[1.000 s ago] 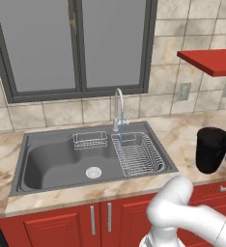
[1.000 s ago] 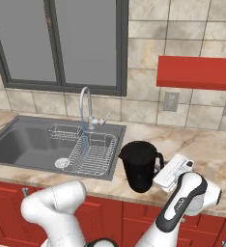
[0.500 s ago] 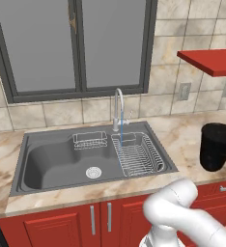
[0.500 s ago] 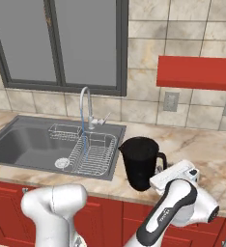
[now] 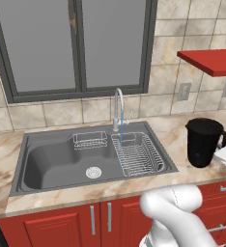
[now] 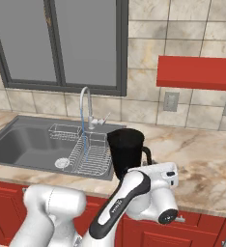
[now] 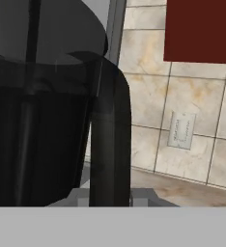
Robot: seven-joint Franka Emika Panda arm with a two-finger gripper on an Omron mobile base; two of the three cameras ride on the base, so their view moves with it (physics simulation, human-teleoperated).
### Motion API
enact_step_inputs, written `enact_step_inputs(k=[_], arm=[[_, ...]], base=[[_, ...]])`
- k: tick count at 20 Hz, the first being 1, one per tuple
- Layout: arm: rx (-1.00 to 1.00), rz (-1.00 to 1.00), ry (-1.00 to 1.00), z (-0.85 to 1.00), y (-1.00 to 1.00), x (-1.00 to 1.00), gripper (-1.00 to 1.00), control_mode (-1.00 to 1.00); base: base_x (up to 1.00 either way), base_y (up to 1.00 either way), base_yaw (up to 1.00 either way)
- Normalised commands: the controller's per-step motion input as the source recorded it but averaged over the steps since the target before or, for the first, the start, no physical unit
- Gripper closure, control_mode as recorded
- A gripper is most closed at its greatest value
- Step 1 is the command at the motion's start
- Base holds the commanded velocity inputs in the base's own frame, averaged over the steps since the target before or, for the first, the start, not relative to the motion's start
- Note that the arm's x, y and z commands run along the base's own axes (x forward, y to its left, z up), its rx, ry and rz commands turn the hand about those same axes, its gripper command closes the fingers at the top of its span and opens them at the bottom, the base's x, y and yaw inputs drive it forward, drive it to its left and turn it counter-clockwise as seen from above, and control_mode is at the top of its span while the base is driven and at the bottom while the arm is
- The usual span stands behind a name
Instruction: Turn on the sink faucet and place the jug under the water for a few seconds to fill it up.
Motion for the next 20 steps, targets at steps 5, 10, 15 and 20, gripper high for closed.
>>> enact_step_inputs(k=[5,10,15,20], arm=[[0.0,-0.13,0.01,0.26,0.91,0.07,1.0,-1.0],[0.0,-0.02,0.05,0.13,0.64,0.23,1.0,-1.0],[-0.01,0.05,0.2,0.0,0.26,0.4,1.0,-1.0],[0.0,0.1,0.19,0.0,0.15,0.35,1.0,-1.0]], base=[[0.0,0.0,0.0],[0.0,0.0,0.0],[0.0,0.0,0.0],[0.0,0.0,0.0]])
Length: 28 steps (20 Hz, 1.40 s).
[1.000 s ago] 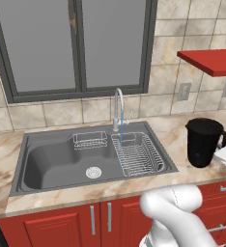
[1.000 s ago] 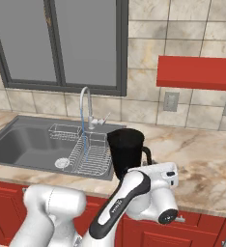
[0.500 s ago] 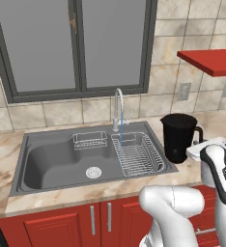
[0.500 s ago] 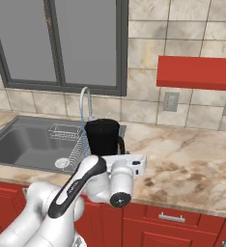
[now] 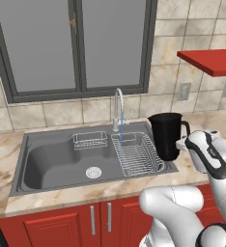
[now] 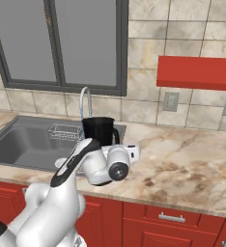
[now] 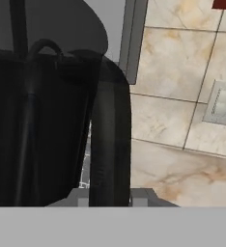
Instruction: Turn on the sink faucet and place the jug under the water for a few seconds to fill it up.
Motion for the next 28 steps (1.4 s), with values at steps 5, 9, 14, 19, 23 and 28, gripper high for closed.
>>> enact_step_inputs(k=[5,9,14,19,23,28], arm=[[0.0,0.1,0.12,-0.1,0.15,0.28,1.0,-1.0],[0.02,0.09,0.03,-0.08,0.01,0.16,1.0,-1.0],[0.08,0.09,0.0,-0.15,0.0,0.07,1.0,-1.0],[0.07,0.08,0.0,-0.09,0.0,0.01,1.0,-1.0],[0.05,0.08,0.0,-0.01,0.0,0.0,1.0,-1.0],[0.04,0.08,0.0,0.0,0.0,0.0,1.0,-1.0]], base=[[0.0,0.0,0.0],[0.0,0.0,0.0],[0.0,0.0,0.0],[0.0,0.0,0.0],[0.0,0.0,0.0],[0.0,0.0,0.0]])
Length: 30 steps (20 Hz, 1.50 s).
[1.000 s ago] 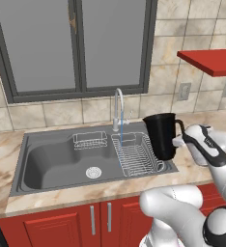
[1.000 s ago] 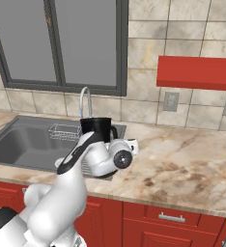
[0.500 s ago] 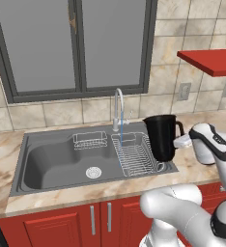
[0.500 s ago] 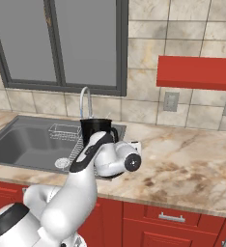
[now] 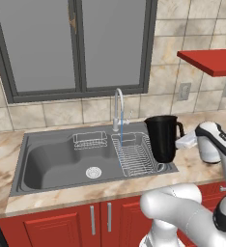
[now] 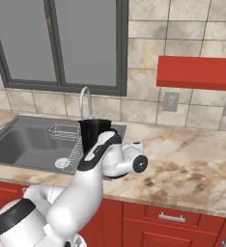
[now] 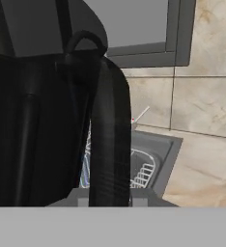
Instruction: Turn on the sink faucet and place the jug under the water for a few seconds to fill it up.
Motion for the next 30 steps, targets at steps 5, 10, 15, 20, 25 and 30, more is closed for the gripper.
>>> enact_step_inputs(k=[5,10,15,20,25,30], arm=[[0.03,0.05,-0.11,-0.08,0.0,0.0,1.0,-1.0],[0.01,0.0,-0.11,0.0,0.0,0.0,1.0,-1.0],[0.0,0.0,-0.09,-0.03,0.0,0.0,1.0,-1.0],[0.0,0.0,-0.16,-0.28,-0.02,0.0,1.0,-1.0],[0.0,0.0,-0.2,-0.27,-0.12,0.03,1.0,-1.0],[0.0,0.0,-0.23,-0.21,0.0,0.19,1.0,-1.0]], base=[[0.0,0.0,0.0],[0.0,0.0,0.0],[0.0,0.0,0.0],[0.0,0.0,0.0],[0.0,0.0,0.0],[0.0,0.0,0.0]])
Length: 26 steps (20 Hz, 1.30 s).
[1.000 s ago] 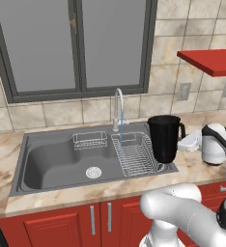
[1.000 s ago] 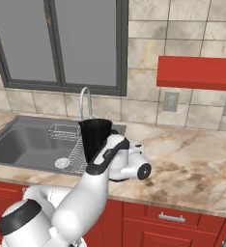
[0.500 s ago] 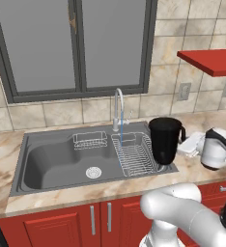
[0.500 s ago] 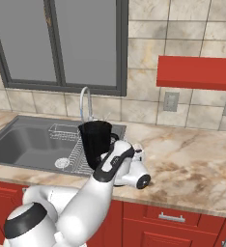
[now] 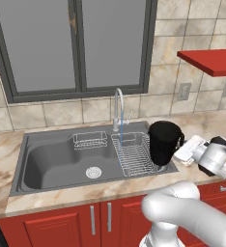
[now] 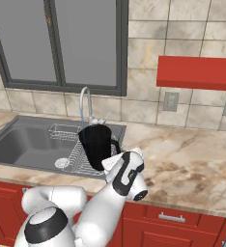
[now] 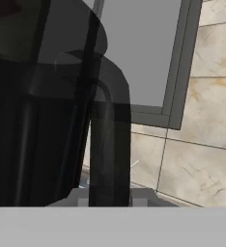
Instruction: Turn on the sink faucet and place the jug under the water for a few seconds to fill it up.
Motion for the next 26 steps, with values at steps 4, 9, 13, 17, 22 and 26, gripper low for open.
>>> enact_step_inputs(k=[4,9,13,17,22,26], arm=[[0.0,0.0,-0.15,-0.13,0.16,0.29,1.0,-1.0],[0.0,0.0,-0.01,-0.02,0.27,0.29,1.0,-1.0],[0.0,0.0,0.07,0.0,0.31,0.11,1.0,-1.0],[-0.02,-0.01,0.21,0.0,0.16,0.09,1.0,-1.0],[-0.04,-0.01,0.23,0.0,0.08,0.13,1.0,-1.0],[-0.01,-0.03,0.13,0.0,0.18,0.22,1.0,-1.0]], base=[[0.0,0.0,0.0],[0.0,0.0,0.0],[0.0,0.0,0.0],[0.0,0.0,0.0],[0.0,0.0,0.0],[0.0,0.0,0.0]])
